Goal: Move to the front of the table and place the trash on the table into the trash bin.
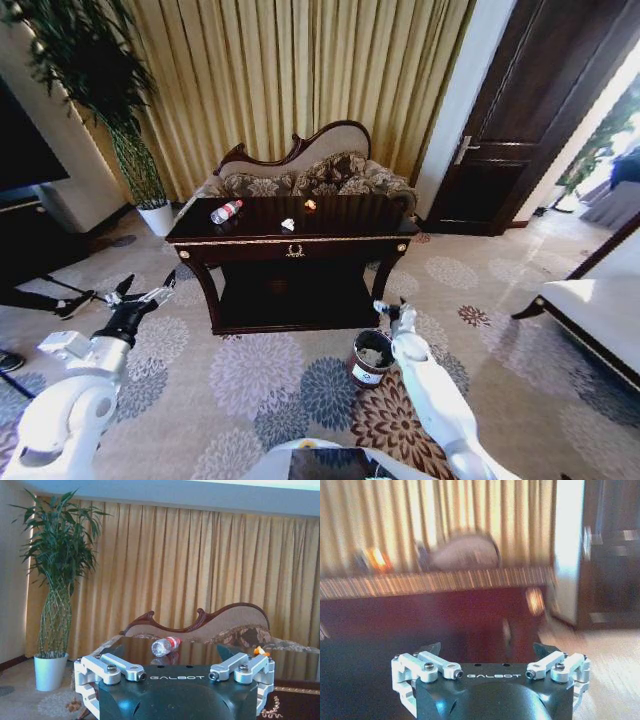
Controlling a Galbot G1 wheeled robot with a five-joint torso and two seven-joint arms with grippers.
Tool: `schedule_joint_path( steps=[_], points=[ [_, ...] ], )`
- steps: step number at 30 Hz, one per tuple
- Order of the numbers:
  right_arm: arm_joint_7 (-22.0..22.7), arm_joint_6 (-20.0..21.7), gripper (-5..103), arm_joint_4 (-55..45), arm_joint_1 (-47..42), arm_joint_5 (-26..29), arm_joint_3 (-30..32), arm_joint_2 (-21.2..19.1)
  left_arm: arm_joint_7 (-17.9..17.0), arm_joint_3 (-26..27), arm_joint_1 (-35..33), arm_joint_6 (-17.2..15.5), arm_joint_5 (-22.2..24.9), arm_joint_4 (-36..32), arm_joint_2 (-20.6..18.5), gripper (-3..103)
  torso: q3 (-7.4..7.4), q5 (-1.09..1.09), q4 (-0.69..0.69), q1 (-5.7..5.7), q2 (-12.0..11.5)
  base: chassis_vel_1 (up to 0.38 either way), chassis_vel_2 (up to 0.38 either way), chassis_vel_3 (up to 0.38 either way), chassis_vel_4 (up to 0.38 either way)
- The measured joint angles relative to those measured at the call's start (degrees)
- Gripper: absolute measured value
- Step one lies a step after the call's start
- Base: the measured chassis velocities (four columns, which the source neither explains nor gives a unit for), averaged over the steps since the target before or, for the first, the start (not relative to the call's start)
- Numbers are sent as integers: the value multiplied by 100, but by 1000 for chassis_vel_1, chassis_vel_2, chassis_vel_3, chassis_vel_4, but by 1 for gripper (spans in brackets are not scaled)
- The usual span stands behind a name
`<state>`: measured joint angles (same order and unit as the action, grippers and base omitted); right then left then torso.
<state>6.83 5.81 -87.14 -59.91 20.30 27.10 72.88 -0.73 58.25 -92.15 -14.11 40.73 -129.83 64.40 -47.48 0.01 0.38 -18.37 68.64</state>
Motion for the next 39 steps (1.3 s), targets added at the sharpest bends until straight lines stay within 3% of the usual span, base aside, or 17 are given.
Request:
schedule_joint_path(
  steps=[4, 14, 22, 39],
  points=[
    [-1, 561, 100, -1613, -280, 474, -91, -153, -11, -16, 55, -1, 1, 4, 30, 100, 0, 1, 0, 0, 0, 0, 0, 0, 0],
    [-1, 949, 100, -3038, -531, 768, -285, -266, -147, 92, 81, 1, 72, -156, 39, 100, 0, -1, -1, 0, 0, 0, 0, 0, 0],
    [-2, 943, 100, -3503, -839, 657, -227, -363, -169, 39, 171, -4, 78, -200, 19, 100, 0, -1, 0, 0, 0, 0, 0, 0, 0],
    [-2, 911, 100, -3378, -932, 207, -419, -209, -141, 18, 189, -13, 67, -108, -1, 100, -1, -1, -1, 0, 0, 0, 0, 0, 0]
  ],
)
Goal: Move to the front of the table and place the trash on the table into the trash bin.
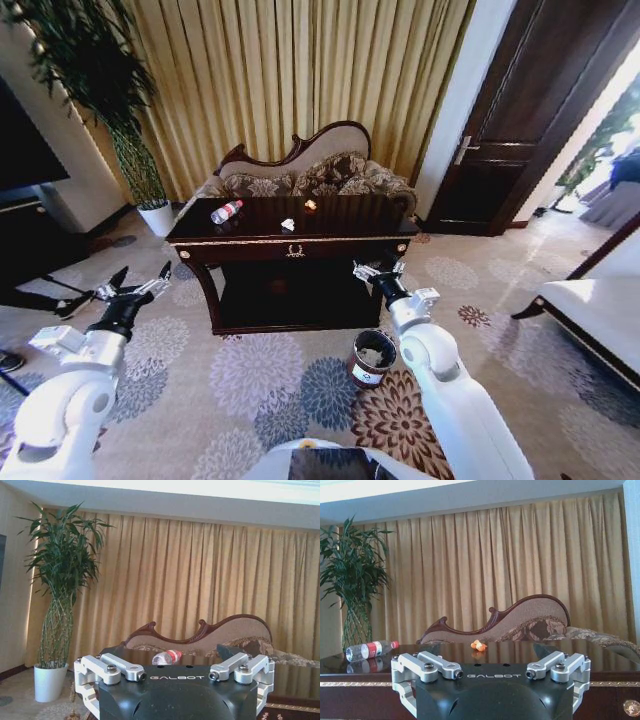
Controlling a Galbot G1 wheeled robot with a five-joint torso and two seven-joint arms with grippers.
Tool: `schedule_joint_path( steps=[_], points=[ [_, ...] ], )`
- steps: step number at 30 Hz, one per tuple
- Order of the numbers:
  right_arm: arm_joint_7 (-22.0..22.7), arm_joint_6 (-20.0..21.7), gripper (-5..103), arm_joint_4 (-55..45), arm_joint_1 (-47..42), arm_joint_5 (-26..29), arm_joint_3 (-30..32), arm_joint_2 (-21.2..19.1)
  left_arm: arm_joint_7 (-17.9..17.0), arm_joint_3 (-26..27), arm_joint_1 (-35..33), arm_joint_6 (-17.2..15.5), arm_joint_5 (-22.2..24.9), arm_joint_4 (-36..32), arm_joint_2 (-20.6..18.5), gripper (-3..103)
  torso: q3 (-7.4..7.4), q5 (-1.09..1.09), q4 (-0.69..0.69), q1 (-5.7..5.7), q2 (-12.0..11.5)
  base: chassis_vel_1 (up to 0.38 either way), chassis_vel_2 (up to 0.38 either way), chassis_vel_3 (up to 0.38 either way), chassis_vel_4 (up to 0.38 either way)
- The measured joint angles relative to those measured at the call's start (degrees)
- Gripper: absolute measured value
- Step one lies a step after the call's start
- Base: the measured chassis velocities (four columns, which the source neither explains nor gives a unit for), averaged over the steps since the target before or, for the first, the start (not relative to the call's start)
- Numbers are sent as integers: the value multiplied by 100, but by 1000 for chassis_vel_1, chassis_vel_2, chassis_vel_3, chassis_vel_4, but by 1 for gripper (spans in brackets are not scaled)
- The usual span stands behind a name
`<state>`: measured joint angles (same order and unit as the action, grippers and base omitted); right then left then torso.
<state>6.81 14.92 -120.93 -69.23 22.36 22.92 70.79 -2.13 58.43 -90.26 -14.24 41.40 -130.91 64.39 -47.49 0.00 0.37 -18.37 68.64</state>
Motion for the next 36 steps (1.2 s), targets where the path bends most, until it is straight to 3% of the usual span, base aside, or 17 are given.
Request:
schedule_joint_path(
  steps=[19, 36],
  points=[
    [0, -71, 100, 50, -71, -220, 9, 30, 49, 13, -49, 1, -20, -29, 17, 100, 0, -1, 1, 0, 0, 0, 3, 0, -2],
    [0, -171, 100, 187, -52, -271, -22, 33, 55, -2, -50, 9, -23, -49, 36, 100, 0, 0, -1, 0, 0, -13, 97, 8, -97]
  ],
)
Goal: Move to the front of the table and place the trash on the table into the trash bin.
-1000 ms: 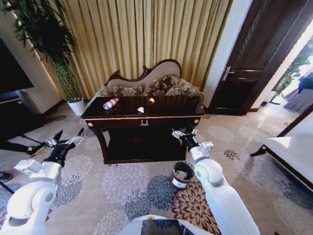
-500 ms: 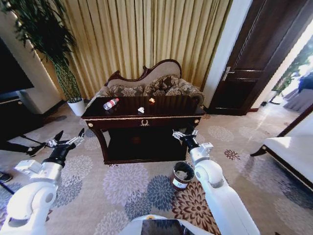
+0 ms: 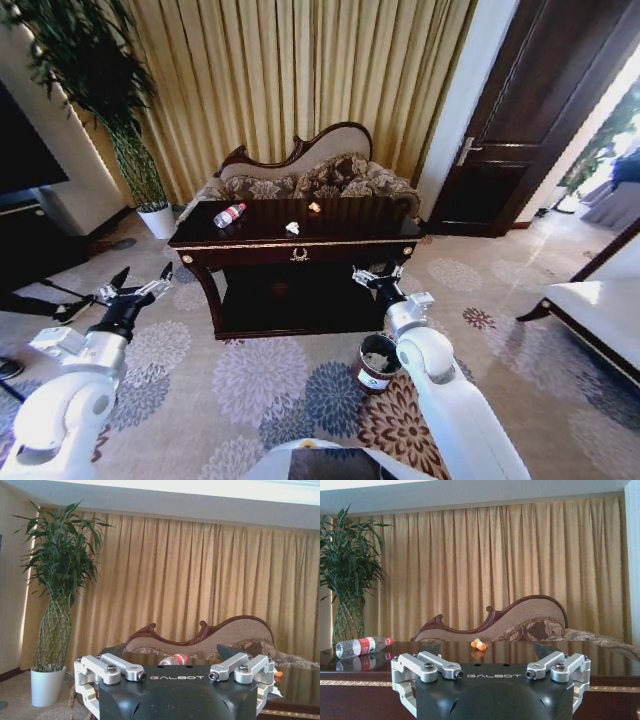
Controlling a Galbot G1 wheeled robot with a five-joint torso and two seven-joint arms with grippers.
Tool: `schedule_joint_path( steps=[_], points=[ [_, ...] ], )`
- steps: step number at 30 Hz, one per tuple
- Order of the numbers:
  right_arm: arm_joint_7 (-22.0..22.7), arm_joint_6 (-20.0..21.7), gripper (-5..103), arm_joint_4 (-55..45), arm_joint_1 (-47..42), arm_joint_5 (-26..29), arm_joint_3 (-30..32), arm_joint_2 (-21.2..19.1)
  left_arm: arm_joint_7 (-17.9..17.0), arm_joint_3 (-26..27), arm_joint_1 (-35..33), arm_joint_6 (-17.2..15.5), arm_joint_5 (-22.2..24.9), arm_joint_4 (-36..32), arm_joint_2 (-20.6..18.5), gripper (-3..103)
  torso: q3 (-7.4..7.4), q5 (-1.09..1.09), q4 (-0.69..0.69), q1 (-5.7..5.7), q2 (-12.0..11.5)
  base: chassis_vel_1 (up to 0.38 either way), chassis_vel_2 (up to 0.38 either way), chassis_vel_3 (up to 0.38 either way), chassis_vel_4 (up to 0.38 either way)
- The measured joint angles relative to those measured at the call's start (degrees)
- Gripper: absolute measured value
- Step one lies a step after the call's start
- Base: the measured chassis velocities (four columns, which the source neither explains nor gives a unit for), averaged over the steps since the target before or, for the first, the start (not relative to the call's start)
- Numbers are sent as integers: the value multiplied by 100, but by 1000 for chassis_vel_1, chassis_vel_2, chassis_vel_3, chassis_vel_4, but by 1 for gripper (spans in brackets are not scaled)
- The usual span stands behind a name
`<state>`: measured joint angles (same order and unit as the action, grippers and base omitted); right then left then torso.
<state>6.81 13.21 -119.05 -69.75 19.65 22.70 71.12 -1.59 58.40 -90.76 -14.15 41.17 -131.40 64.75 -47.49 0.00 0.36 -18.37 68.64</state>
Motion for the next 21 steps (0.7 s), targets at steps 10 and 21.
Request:
schedule_joint_path(
  steps=[10, 21],
  points=[
    [0, -37, 100, 52, -23, -95, -1, 13, 15, 3, -11, 9, 0, 1, 13, 100, 0, 0, 1, 0, 0, -121, 139, 120, -132],
    [0, -39, 100, 6, -97, -100, -4, 15, 16, 10, -8, 18, 0, 31, 11, 100, -1, 0, 1, -3, -2, -156, 140, 160, -143]
  ],
)
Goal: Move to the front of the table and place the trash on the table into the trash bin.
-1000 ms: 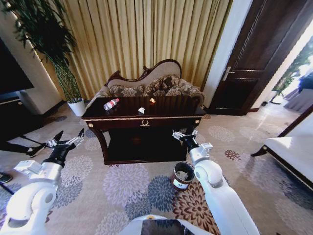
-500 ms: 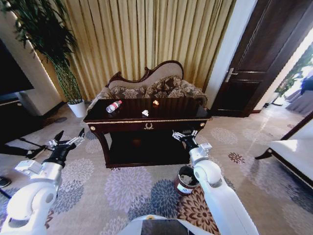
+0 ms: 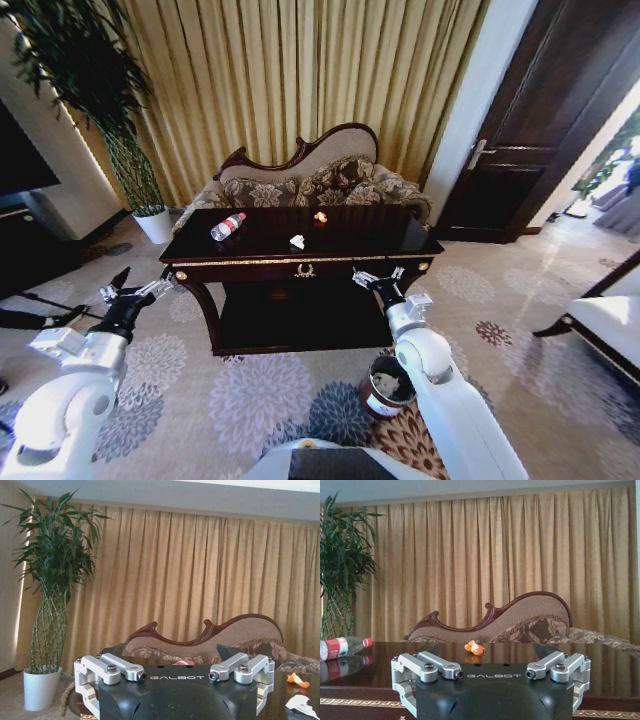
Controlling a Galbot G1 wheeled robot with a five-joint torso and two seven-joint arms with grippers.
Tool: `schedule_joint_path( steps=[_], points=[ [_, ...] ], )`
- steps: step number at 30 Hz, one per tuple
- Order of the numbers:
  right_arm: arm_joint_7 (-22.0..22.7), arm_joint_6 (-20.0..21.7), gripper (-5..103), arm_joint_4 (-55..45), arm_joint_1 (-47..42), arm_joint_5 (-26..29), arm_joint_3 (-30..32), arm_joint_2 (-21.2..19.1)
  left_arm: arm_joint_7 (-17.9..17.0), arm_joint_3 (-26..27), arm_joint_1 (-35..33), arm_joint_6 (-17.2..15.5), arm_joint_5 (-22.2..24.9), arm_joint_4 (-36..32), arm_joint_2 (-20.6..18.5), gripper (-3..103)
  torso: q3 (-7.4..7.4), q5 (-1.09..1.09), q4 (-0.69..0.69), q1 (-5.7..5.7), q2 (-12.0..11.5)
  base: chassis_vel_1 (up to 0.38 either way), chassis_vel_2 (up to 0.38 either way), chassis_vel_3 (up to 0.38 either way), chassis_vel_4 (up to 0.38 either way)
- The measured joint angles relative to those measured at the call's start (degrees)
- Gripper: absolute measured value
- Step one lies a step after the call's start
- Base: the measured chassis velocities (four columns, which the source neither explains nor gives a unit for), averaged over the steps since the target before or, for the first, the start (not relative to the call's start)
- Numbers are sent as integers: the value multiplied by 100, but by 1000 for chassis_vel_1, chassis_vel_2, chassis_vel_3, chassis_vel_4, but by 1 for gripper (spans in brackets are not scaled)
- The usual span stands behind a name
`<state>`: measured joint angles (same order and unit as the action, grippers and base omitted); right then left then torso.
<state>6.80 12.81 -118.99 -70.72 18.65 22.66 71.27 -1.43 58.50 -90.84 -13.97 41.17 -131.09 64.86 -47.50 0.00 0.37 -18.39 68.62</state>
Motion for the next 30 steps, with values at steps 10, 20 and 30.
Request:
schedule_joint_path(
  steps=[10, 20, 30],
  points=[
    [0, 0, 100, -6, -21, -77, -30, 17, 0, 0, -4, 6, 1, 20, 22, 100, 3, 0, 0, 6, 4, -14, 10, 9, -11],
    [0, 49, 100, -78, 154, 116, -14, -155, -50, 61, 8, -15, 25, -45, -33, 100, 1, 0, 0, 2, 1, 0, 0, 0, 0],
    [0, 89, 100, -111, 183, 135, -40, -121, -52, 18, 22, -35, 24, -68, -31, 100, 1, 0, 1, 2, 1, 0, 0, 0, 0]
  ],
)
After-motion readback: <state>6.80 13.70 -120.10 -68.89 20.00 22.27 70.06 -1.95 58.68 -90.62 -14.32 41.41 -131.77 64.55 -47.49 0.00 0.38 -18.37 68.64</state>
